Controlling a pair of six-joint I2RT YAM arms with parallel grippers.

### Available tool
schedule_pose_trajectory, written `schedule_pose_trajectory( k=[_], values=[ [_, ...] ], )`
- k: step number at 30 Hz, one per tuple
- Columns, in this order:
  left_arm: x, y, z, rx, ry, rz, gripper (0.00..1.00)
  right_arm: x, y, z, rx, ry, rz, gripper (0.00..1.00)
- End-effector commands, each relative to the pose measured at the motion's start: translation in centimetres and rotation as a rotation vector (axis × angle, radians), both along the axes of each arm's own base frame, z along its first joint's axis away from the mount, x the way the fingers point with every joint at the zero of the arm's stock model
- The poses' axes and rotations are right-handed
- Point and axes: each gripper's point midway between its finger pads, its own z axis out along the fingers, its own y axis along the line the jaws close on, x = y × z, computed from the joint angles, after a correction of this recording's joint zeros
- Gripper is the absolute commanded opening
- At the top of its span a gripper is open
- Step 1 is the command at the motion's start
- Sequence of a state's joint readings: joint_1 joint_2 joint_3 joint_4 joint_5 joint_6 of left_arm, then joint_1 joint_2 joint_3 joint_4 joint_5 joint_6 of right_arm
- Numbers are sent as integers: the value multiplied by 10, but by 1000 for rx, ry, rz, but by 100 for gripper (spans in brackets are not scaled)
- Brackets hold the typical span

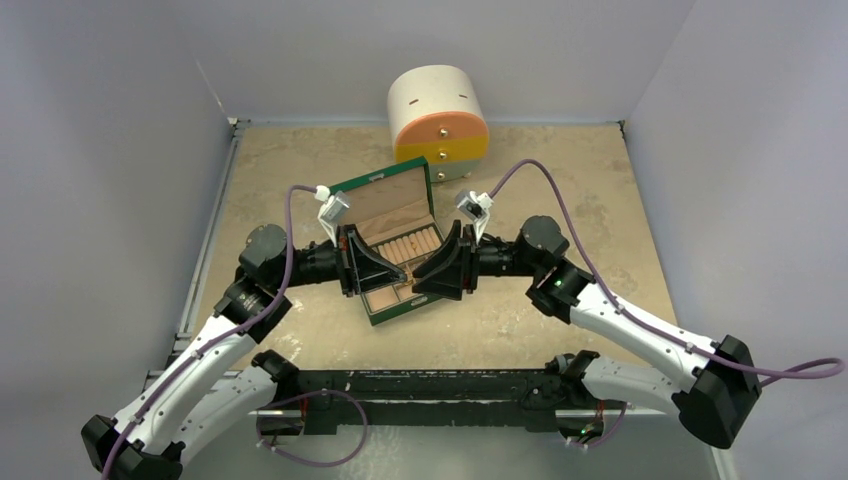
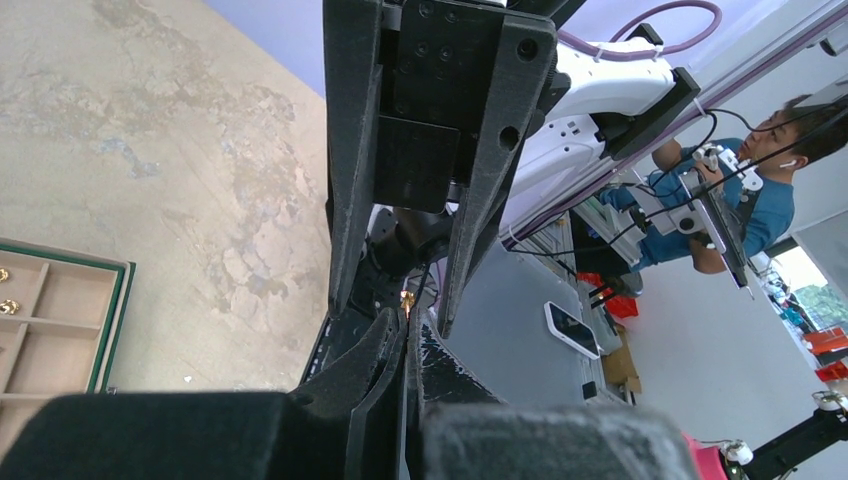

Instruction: Organize the mixed jewelry

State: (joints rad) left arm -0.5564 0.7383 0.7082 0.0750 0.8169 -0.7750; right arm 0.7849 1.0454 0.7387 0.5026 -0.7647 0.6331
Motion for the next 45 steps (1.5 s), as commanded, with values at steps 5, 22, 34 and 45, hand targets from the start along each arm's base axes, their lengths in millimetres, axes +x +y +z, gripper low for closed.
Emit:
schedule_pose_trajectory(
  k=[5,22,34,45],
  values=[
    [-6,1,13,-41,-61,-21,0,-5,2,41,108,-85,42,45],
    [-5,2,10,-39,-51,-8,0,-2,1,50,144,-122,23,38],
    [-3,2,9,-40,-53,0,0,-1,3,45,141,-113,26,31],
    [-2,2,12,-45,-59,5,0,3,4,37,119,-109,11,31]
  ],
)
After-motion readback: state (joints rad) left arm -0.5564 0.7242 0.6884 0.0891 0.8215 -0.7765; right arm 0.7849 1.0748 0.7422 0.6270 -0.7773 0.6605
